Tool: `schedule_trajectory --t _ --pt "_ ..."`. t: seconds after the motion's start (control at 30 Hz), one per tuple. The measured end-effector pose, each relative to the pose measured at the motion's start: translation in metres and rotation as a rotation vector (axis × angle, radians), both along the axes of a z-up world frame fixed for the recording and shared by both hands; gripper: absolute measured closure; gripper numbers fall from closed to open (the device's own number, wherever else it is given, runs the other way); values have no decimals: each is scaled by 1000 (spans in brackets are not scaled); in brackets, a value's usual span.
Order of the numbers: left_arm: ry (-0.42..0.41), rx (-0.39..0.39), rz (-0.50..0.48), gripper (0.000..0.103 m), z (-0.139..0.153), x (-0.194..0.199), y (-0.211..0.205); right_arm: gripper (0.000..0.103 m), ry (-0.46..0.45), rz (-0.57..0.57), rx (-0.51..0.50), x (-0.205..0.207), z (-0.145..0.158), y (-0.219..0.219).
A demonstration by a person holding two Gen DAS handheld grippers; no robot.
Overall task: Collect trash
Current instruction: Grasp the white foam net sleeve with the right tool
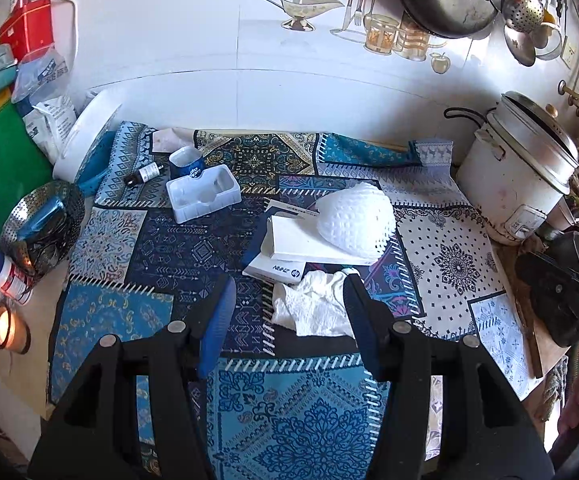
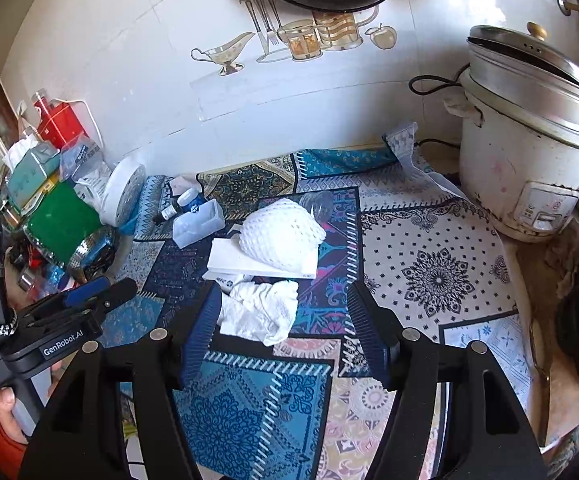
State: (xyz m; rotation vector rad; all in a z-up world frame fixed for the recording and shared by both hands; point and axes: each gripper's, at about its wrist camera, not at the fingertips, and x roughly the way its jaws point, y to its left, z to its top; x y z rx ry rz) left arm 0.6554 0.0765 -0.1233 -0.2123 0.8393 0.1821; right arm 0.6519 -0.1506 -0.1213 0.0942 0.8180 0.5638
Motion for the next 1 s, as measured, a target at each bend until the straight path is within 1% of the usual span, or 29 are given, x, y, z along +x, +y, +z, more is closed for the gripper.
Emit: schedule_trajectory --t 0.07,0.17,0.4,0.5,0.6,0.67,0.77,0.83,0.9,1.0 --pt "6 1 -27 48 -3 13 13 33 13 -27 4 14 -4 15" --pt "16 -4 -58 48 -8 28 32 26 61 -50 7 41 -15 41" --pt "85 -28 -89 48 -38 60 70 25 164 -123 -29 104 -58 89" --pt "118 -48 -98 48 -52 67 78 25 216 -157 -29 122 -76 99" --pt "151 -65 -108 48 -64 72 82 25 274 -164 -40 133 -93 107" --pt "160 -81 -119 48 -68 75 81 25 278 -159 -61 134 -98 111" --pt "168 -99 -131 48 -74 81 77 25 237 -159 -79 130 -100 110" --pt "172 -111 -139 48 -77 85 74 32 228 -149 -76 132 -99 108" --pt "181 -124 -152 48 -80 91 70 42 229 -133 -62 132 -98 102" --pt "192 -118 -164 48 -83 101 63 53 224 -120 -58 130 -98 96"
